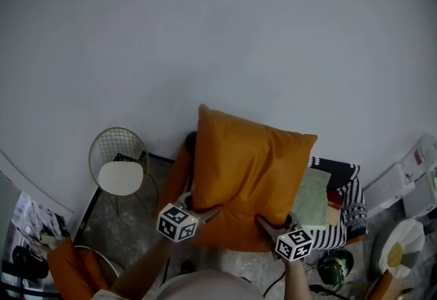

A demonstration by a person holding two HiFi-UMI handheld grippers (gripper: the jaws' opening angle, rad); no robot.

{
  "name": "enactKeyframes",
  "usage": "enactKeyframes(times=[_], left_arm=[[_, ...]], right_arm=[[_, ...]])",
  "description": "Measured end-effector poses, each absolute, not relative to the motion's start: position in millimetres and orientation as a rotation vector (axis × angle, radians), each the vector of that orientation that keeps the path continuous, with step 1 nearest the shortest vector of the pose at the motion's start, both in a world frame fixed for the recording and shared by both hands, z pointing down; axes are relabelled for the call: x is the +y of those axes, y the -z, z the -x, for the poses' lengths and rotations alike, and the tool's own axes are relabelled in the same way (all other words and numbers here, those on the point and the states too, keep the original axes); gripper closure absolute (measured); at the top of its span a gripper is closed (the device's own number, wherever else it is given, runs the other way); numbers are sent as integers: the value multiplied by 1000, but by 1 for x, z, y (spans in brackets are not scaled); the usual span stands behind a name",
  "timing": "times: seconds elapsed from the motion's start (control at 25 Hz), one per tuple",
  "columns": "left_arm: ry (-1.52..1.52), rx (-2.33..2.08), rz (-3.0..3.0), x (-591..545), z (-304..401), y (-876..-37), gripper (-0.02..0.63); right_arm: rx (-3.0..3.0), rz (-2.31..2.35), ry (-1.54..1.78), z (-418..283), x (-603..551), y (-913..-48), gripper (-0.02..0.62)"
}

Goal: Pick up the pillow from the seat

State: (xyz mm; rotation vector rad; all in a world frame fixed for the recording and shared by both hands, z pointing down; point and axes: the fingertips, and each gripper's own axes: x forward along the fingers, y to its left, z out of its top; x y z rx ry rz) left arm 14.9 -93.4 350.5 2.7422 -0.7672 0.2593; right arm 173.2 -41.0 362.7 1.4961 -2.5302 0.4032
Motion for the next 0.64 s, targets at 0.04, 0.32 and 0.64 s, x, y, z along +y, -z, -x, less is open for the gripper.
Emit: enactKeyframes(times=[0.04, 0.32, 0.64], left_arm=[[-260, -766, -2743, -93, -15, -350, 298], [-266, -762, -2742, -88, -19, -351, 298], [-273, -759, -2740, -90, -14, -354, 298]], right_arm=[[-2530, -1497, -404, -173, -40, -363, 282], [-2528, -1497, -406, -177, -35, -363, 282], [-2527, -1497, -411, -172, -36, -366, 282]])
